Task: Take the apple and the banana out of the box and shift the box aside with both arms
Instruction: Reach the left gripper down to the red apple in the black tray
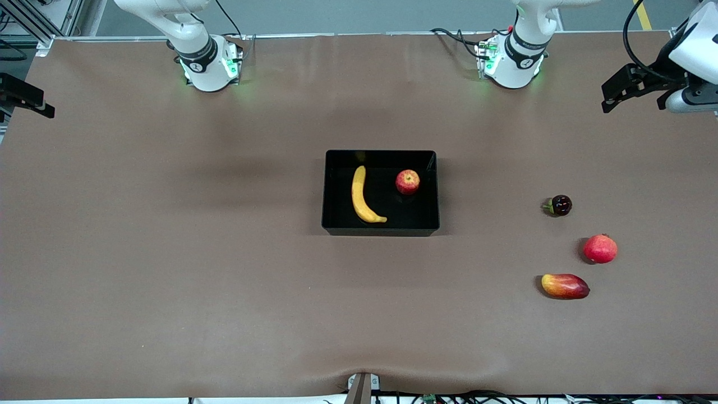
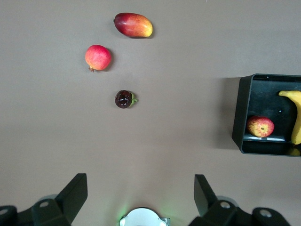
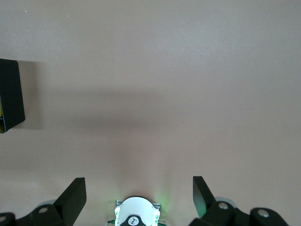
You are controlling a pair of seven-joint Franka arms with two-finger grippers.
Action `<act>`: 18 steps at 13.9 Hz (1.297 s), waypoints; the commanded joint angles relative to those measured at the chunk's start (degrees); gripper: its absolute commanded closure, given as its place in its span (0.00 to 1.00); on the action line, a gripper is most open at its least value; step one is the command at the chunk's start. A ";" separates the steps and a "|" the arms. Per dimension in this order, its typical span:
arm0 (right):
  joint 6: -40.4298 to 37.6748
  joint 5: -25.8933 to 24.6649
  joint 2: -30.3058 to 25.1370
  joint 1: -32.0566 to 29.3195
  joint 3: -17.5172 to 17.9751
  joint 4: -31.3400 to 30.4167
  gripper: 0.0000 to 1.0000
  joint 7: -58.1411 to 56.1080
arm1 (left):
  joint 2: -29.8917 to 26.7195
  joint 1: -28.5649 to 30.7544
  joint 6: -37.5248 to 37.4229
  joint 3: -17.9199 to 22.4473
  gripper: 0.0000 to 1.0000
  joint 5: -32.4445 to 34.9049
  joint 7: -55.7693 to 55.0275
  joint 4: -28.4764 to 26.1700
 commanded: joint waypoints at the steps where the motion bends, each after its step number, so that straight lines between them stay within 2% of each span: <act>1: -0.19 0.25 -1.10 -0.38 0.11 -0.68 0.00 -0.31 | 0.27 0.49 -1.29 -0.53 0.00 1.05 0.38 1.30; 3: -0.19 0.25 -1.10 -0.38 0.11 -0.68 0.00 -0.31 | 0.53 0.41 -1.29 -0.27 0.00 2.19 0.38 1.38; 4: -0.19 0.25 -1.10 -0.38 0.11 -0.68 0.00 -0.31 | 0.62 -0.03 -1.29 -0.79 0.00 5.24 0.46 1.38; 6: -0.19 0.34 -0.84 -0.55 0.03 -0.51 0.00 -0.31 | 2.02 -1.00 -1.29 -2.54 0.00 7.12 -0.23 1.47; 8: -0.27 0.69 -0.75 -0.73 -0.24 -0.51 0.00 -0.57 | 3.08 -1.09 -0.68 -5.43 0.00 5.98 -3.29 1.38; 10: -0.19 0.69 -0.75 -0.64 -0.24 -0.51 0.00 -0.57 | 5.45 -1.00 1.16 -9.29 0.00 3.09 -11.79 1.04; 15: -0.01 0.08 -0.23 -0.90 -0.24 -0.25 0.00 -0.92 | 12.91 -1.26 8.71 -21.95 0.00 3.25 -36.22 -0.54; 17: -0.19 0.42 0.65 -0.90 -0.24 0.98 0.00 -0.75 | 16.95 -2.40 11.88 -24.77 0.00 3.86 -41.96 -0.99; 18: -0.27 0.51 0.83 -0.90 -0.24 0.99 0.00 -0.75 | 18.62 -4.23 13.38 -24.87 0.00 4.13 -44.07 -1.51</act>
